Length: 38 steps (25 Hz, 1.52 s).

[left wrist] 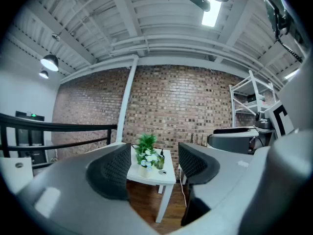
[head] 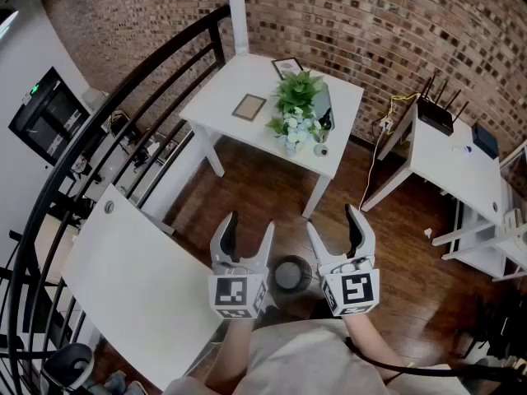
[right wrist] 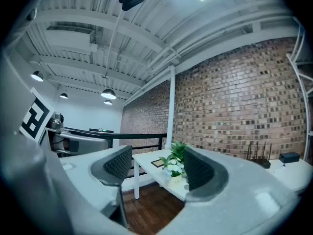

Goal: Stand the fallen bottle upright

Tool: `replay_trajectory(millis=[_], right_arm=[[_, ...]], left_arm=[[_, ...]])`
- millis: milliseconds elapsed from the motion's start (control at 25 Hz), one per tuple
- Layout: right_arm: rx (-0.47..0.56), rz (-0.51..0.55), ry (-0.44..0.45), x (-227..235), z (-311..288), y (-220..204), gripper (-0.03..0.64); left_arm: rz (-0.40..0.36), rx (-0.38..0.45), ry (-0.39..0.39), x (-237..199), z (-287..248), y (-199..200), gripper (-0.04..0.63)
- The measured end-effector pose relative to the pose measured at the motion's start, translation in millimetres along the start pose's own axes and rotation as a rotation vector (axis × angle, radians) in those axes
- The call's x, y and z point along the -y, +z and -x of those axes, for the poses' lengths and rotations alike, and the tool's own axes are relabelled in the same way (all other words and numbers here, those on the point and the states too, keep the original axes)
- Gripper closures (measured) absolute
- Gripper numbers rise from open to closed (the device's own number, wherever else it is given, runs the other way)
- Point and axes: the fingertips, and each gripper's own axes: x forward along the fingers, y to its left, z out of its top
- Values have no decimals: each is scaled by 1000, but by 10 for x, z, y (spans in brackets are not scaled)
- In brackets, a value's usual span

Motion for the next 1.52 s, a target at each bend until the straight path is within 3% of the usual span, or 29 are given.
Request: replay_trajectory(millis=[240,520,720,840,1040,1240,1520], right_arm=[[22,2,-75,967,536,27,301],[-20,-61,-262,2462,1493,-287,302],[-52,-102,-389,3588,2175,-396,301],[-56,-146,-474,4043,2585,-501,302],[-62,-195,-555,4450,2885,-661,302],[-73,-185,-594,4752,2787,-721,302],[-69,-166,-669,5449,2268,-763,302]], left_arm=[[-9,-8,-90,1097,-333,-62,287],[-21,-54,-279,2779,-955,-311,302],[-53,-93,-390,4011,-1301,-274,302],[-81,-123,-465,4594,-1385,-324,302],[-101,-161,-558,5116,-1535,-460,302],[-100,-191,-624,5366,-1913,-574,302],[-84,-124,-743,5683,-2911,-372,302]])
